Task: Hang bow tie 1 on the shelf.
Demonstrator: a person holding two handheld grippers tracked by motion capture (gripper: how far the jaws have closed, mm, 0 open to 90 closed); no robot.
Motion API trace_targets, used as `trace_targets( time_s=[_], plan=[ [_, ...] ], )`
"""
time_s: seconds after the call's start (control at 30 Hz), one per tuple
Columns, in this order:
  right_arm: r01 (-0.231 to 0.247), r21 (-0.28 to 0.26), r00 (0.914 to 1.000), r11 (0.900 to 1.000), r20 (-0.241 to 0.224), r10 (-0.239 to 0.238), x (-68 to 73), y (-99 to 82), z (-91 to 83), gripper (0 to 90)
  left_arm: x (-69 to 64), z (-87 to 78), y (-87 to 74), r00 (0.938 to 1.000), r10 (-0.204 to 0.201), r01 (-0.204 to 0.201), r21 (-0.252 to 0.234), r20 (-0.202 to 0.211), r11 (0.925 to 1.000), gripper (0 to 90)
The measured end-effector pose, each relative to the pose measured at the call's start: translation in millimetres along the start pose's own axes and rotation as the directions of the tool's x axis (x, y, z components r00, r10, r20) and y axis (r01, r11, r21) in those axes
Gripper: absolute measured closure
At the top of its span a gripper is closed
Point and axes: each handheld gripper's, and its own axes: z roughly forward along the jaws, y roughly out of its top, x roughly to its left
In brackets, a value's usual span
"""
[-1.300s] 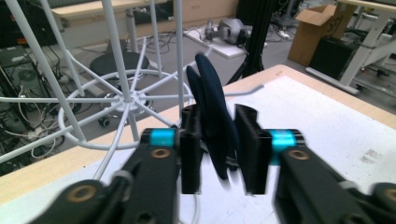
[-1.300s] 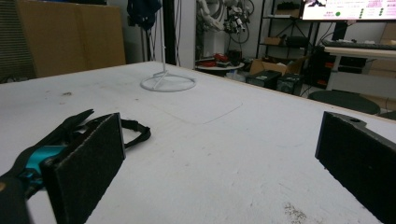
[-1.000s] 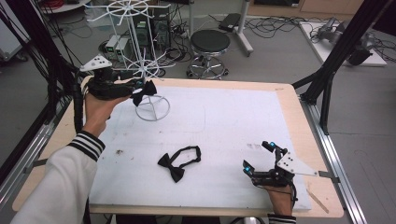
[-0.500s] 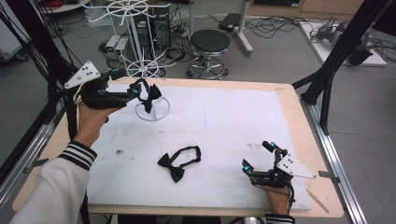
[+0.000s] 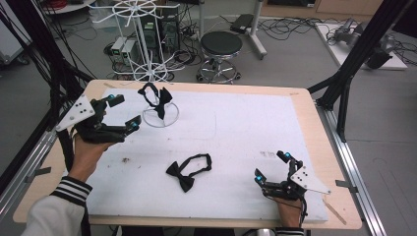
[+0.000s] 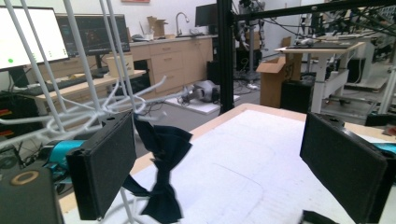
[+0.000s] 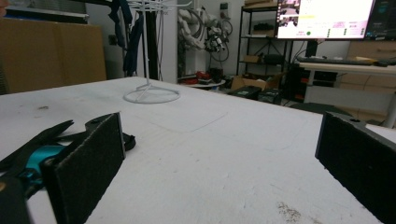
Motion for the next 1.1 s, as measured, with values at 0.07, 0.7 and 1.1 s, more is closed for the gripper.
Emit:
trace_targets(
  time_s=[0.07,0.7,1.1],
  plan=[
    [0.005,-0.003,1.0000,1.0000,0.000,-0.005,0.6,-0.1,-0.6,0.7,-2.9,-4.1,-6.0,1.0000,-0.003,0.003,-0.002,0.007,1.0000,11.3],
    [0.001,-0.018,0.9999,0.9998,0.015,-0.001,0.5,-1.2,-2.0,0.6,-18.2,-33.9,-63.1,0.9990,-0.013,0.015,-0.036,0.042,0.9993,11.3],
    [0.004,-0.018,0.9999,0.9998,0.016,-0.004,1.5,-1.3,-2.3,0.7,-12.3,-42.6,-83.2,0.9982,-0.046,0.047,-0.041,0.040,0.9980,11.3]
  ],
)
